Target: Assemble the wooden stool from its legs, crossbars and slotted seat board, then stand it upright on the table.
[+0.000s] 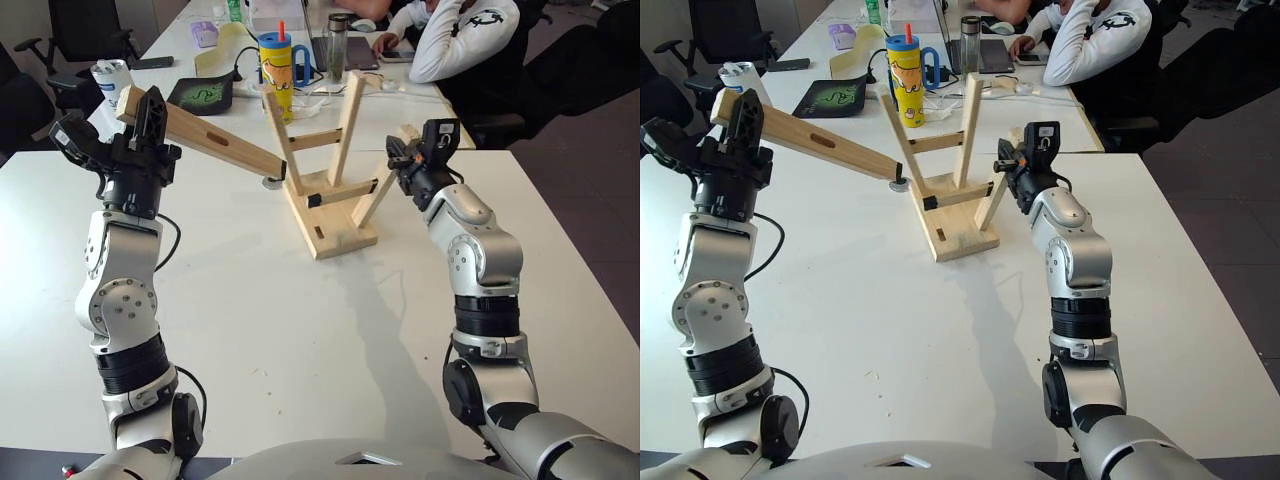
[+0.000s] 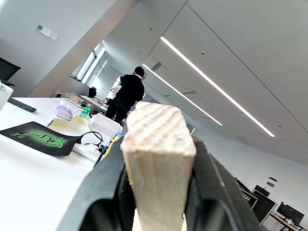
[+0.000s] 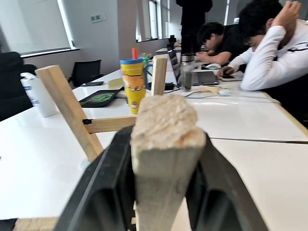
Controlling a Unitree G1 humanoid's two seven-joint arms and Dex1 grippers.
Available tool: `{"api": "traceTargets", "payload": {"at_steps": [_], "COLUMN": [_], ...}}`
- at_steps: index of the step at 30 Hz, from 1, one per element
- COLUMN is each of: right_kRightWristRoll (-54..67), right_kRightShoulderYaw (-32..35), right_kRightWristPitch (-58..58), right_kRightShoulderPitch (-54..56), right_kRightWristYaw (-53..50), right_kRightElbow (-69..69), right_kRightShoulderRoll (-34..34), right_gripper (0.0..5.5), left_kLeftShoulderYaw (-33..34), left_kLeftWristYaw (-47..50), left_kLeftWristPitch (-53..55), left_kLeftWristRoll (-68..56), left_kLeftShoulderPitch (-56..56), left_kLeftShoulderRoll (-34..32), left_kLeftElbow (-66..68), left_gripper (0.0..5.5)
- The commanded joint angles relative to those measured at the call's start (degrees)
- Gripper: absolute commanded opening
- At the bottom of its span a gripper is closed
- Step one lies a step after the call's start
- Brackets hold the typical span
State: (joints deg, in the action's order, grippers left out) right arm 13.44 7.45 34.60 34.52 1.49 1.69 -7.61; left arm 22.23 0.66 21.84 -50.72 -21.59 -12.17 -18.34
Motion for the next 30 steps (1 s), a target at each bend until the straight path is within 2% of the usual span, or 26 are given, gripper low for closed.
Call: {"api": "traceTargets", "payload": {"at_steps": [1,7,12,15,21,30], "right_kRightWristRoll": [0.19,1.95,1.59,1.27,1.27,0.38], "right_kRightShoulderYaw": [2.30,2.31,2.27,1.98,1.98,1.77], "right_kRightWristPitch": [2.40,6.28,6.92,6.91,6.83,6.02], "right_kRightShoulderPitch": [-1.05,-4.43,-4.18,-3.95,-3.93,-4.10], "right_kRightWristYaw": [-5.42,-9.64,-11.27,-11.47,-11.34,-11.41], "right_kRightElbow": [1.31,4.80,5.35,5.50,5.05,5.19], "right_kRightShoulderRoll": [3.75,10.87,13.72,14.37,14.67,13.97], "right_gripper": [1.05,1.04,1.04,1.04,1.04,1.04], "left_kLeftShoulderYaw": [-0.98,-5.89,-9.91,-9.98,-5.84,-6.84], "left_kLeftWristYaw": [2.35,3.55,2.81,2.99,4.25,6.30], "left_kLeftWristPitch": [-0.40,-0.53,-1.76,-2.13,-2.05,1.97], "left_kLeftWristRoll": [2.70,8.01,14.56,15.78,13.38,15.97], "left_kLeftShoulderPitch": [-1.06,-1.93,-3.72,-5.76,-9.93,-11.50], "left_kLeftShoulderRoll": [1.38,5.46,7.40,8.88,11.49,12.87], "left_kLeftElbow": [2.14,6.38,12.82,16.49,21.29,24.97], "left_gripper": [1.04,1.03,1.03,1.03,1.03,1.03]}}
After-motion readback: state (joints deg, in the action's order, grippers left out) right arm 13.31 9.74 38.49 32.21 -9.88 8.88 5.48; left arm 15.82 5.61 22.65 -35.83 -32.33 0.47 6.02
